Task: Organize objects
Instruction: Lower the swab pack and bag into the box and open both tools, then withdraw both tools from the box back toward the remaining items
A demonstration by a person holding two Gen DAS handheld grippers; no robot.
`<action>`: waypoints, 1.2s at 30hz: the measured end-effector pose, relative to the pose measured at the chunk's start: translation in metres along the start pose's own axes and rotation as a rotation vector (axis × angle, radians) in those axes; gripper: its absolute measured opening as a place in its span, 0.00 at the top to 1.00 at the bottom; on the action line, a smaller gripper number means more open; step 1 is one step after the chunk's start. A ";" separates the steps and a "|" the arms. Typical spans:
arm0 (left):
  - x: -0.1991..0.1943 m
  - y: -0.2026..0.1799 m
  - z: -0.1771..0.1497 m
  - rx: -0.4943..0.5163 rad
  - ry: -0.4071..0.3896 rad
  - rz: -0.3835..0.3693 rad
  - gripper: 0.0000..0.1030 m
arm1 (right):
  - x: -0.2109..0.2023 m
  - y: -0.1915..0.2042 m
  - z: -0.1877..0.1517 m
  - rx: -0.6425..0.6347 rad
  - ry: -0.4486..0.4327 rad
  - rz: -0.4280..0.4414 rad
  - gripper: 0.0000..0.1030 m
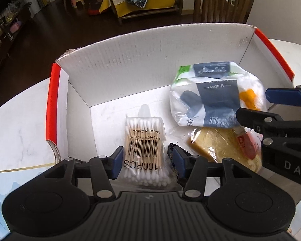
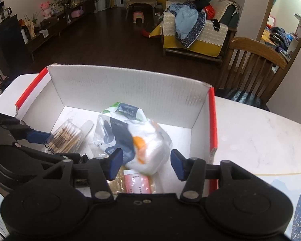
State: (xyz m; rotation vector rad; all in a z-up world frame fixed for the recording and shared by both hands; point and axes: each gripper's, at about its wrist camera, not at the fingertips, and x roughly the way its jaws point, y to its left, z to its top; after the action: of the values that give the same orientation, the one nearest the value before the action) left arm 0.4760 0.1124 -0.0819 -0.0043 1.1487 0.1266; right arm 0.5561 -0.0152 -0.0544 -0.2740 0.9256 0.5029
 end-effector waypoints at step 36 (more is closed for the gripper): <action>-0.172 -0.001 -0.088 -0.091 -0.329 -0.081 0.33 | -0.157 0.006 -0.048 -0.021 -0.219 0.146 0.29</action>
State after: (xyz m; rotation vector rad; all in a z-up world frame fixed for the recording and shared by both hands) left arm 0.3271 0.0887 0.0382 -0.1070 0.8124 0.1027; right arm 0.4422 -0.0771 0.0457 -0.1671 0.7297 0.6641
